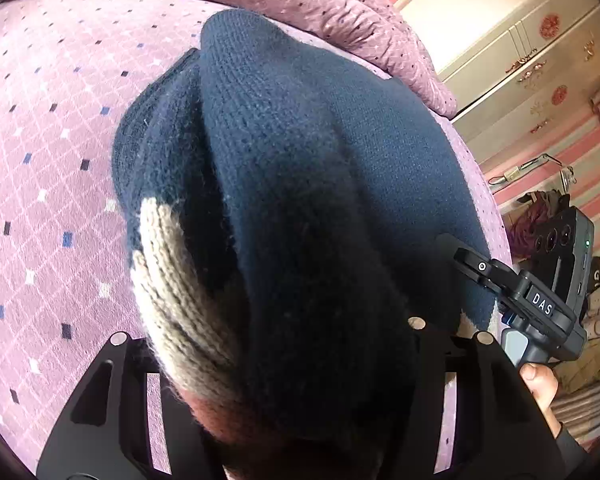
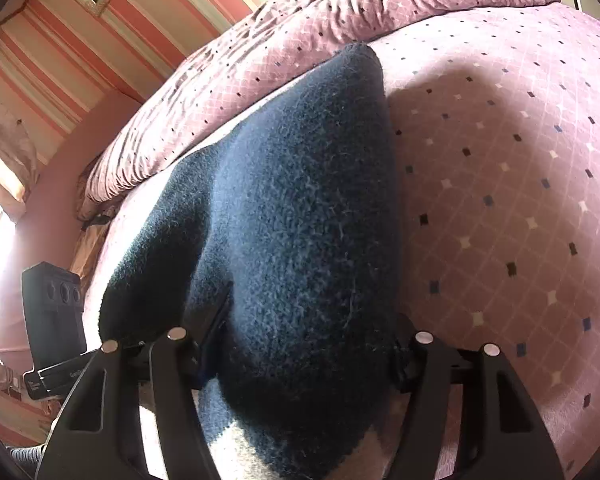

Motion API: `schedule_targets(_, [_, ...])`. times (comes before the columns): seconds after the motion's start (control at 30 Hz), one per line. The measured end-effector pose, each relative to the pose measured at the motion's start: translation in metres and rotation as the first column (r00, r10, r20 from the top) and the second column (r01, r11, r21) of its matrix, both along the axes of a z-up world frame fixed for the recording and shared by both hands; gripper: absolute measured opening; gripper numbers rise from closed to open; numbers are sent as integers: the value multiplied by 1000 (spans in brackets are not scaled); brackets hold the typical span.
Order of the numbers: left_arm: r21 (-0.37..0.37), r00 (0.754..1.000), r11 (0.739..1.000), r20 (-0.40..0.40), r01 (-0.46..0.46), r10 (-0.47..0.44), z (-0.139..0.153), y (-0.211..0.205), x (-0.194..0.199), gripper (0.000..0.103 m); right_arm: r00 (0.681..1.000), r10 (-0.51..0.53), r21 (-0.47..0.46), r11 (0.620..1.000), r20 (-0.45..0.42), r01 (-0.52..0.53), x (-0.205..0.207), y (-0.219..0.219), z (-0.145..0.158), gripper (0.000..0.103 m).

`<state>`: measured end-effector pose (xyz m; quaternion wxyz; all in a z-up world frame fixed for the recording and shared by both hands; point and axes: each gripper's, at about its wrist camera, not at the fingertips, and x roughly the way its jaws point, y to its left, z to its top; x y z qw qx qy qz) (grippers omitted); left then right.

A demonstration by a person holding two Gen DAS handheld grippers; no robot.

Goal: Fold small clothes

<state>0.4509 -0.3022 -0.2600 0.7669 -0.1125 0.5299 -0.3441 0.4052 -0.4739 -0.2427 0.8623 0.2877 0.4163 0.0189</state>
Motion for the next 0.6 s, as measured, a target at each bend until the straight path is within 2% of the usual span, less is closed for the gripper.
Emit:
schedule_targets(0.1, [-8, 1000, 1000, -8, 0, 0, -1, 2, 4, 65, 1000, -1, 26, 1000, -4, 1, -3, -3, -3, 66])
schedule_targets(0.23, [-22, 998, 1000, -60, -6, 4, -5, 16, 5, 89, 1000, -1, 73, 997, -20, 2, -24, -21, -3, 74])
schedule_targets(0.37, [-33, 999, 999, -49, 15, -16, 1, 34, -3, 96, 999, -25, 71, 997, -23, 27, -40, -28, 8, 79])
schedule_targets(0.43, [-11, 999, 1000, -36, 17, -18, 3, 45, -8, 99, 999, -48, 45, 998, 7, 48, -50, -29, 21, 92])
schedule_targets(0.53, [44, 1000, 999, 8, 17, -17, 20, 58, -16, 100, 994, -89, -35, 995, 57, 91, -62, -28, 50, 99])
schedule_targets(0.6, [106, 997, 994, 72, 9, -17, 38, 65, -23, 100, 993, -103, -145, 983, 62, 111, -66, -23, 67, 99])
